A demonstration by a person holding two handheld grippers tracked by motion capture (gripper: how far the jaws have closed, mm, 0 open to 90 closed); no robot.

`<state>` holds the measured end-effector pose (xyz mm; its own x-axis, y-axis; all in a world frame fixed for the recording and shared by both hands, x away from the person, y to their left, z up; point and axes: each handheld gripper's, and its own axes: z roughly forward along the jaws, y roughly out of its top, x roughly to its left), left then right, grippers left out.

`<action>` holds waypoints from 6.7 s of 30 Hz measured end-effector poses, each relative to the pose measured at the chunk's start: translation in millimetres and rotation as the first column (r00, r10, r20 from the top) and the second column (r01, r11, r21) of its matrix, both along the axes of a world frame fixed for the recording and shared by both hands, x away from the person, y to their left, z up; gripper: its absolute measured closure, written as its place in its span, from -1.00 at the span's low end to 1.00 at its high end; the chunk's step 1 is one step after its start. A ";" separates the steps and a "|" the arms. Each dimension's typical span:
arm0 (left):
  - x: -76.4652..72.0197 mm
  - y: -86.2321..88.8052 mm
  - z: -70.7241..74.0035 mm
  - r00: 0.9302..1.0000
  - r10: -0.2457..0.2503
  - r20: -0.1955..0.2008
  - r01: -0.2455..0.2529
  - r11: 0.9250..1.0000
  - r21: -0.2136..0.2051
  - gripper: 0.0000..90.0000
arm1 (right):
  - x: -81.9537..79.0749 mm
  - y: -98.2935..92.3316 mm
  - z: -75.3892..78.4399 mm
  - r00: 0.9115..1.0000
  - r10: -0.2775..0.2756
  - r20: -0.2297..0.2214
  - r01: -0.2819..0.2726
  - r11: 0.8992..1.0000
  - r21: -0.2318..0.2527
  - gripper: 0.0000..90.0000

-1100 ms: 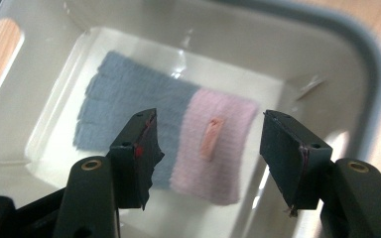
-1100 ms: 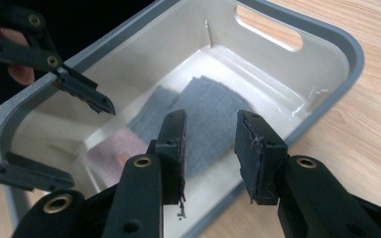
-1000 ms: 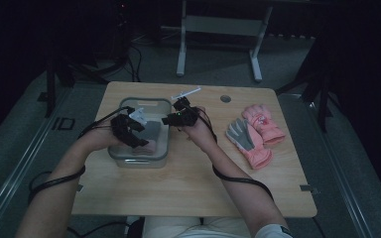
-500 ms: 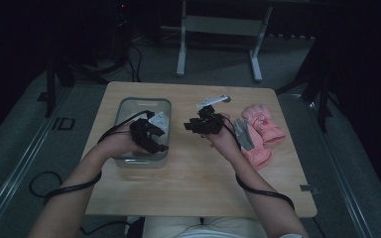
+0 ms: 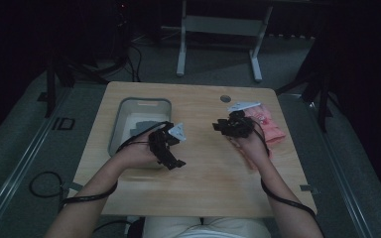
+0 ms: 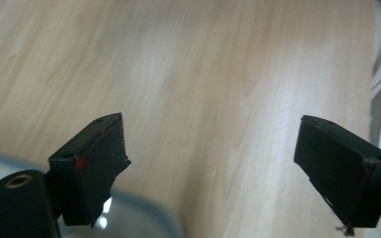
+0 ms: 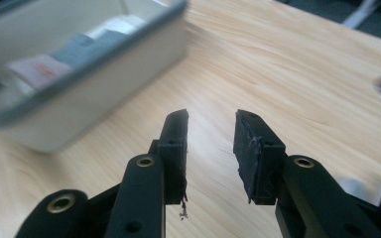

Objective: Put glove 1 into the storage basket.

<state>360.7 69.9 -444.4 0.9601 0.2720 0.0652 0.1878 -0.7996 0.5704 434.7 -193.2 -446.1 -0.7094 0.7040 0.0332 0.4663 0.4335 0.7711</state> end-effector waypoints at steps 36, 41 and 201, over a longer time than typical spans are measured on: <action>-72.4 -28.6 -95.5 0.998 0.022 0.055 -0.016 0.994 -0.107 -0.98 | 10.4 -92.7 -65.2 0.968 -0.183 -0.171 0.155 0.975 -0.162 0.95; -75.7 -23.2 -95.4 0.995 0.054 0.078 -0.042 0.987 -0.153 -0.98 | -11.0 -91.6 -34.6 0.962 -0.234 -0.141 0.238 0.971 0.017 0.96; -85.2 -18.3 -108.2 0.995 -0.040 0.087 0.054 0.985 -0.163 -0.98 | -42.3 -160.2 -70.6 0.864 -0.501 -0.046 0.492 0.860 -0.137 0.46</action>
<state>275.6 51.6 -552.6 0.9652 0.2402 0.1032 0.0985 -0.6998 0.7075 392.4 -353.4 -516.7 -0.2634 0.9642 -0.0308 0.6994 0.2129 0.6823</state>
